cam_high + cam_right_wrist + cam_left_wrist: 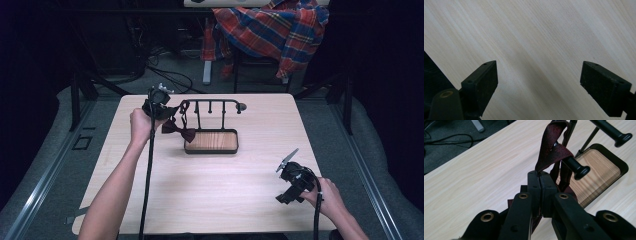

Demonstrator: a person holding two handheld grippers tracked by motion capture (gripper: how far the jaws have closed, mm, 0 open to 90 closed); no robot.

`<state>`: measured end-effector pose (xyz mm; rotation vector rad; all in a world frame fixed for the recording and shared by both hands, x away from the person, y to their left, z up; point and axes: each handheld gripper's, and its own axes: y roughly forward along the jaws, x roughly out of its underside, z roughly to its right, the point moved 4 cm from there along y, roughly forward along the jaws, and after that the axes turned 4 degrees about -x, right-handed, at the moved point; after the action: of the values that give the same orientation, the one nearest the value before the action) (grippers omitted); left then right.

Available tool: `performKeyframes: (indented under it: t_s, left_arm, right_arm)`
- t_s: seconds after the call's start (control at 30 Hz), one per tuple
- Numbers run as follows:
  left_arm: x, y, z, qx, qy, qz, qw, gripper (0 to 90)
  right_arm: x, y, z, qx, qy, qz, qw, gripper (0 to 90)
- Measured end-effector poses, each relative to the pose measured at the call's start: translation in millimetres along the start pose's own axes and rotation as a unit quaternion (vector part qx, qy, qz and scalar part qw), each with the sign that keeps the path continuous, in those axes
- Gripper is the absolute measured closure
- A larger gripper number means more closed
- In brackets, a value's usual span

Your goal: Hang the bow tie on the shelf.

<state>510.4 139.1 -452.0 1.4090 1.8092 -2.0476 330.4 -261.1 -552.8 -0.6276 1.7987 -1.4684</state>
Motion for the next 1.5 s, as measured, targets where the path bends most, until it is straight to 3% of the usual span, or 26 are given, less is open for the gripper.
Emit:
performKeyframes:
  t_s: [0.2, 0.3, 0.67, 0.77, 0.9, 1.0, 1.13, 1.37, 1.5]
  left_arm:
    - [5.5, 7.2, 3.9, -0.001, 0.003, -0.009, 1.0, 87.1]
    - [8.4, 12.5, 4.3, 0.006, -0.005, -0.007, 0.9999, 85.8]
    - [11.7, 14.6, 4.2, 0.011, -0.009, -0.01, 0.9999, 79.5]
    - [13.5, 13.7, 2.3, 0.01, -0.012, -0.012, 0.9998, 71.1]
    - [15.5, 7.7, -2.1, -0.002, -0.02, -0.009, 0.9998, 50.7]
    - [18.1, 2.0, -3.4, 0.008, -0.023, -0.01, 0.9997, 45.2]
    - [23.4, -7.8, -2.1, 0.02, -0.016, -0.013, 0.9996, 36.1]
    - [38.4, -27.3, 7.6, 0.015, 0.01, -0.023, 0.9996, 19.3]
    - [48.5, -39.1, 13.4, 0.012, 0.023, -0.033, 0.9991, 16.4]
  right_arm:
    - [0.0, -0.2, -0.6, 0.001, 0.001, 0.0, 1.0, 14.3]
    - [0.2, 1.2, -0.6, -0.004, 0.005, 0.004, 1.0, 14.4]
    - [-0.2, 1.3, -0.6, -0.005, 0.002, 0.001, 1.0, 14.7]
    - [-0.1, 1.1, -0.5, -0.004, 0.003, 0.0, 1.0, 14.8]
    - [0.0, -0.1, 0.1, -0.001, 0.001, 0.0, 1.0, 14.8]
    - [-0.2, -0.1, 0.0, 0.001, -0.001, -0.004, 1.0, 14.8]
    - [-0.3, -0.1, -0.2, 0.001, 0.0, -0.003, 1.0, 14.8]
    - [-0.2, -0.5, -1.3, 0.002, -0.001, -0.002, 1.0, 14.7]
    - [-0.2, -0.5, -1.5, 0.002, -0.002, -0.002, 1.0, 14.7]
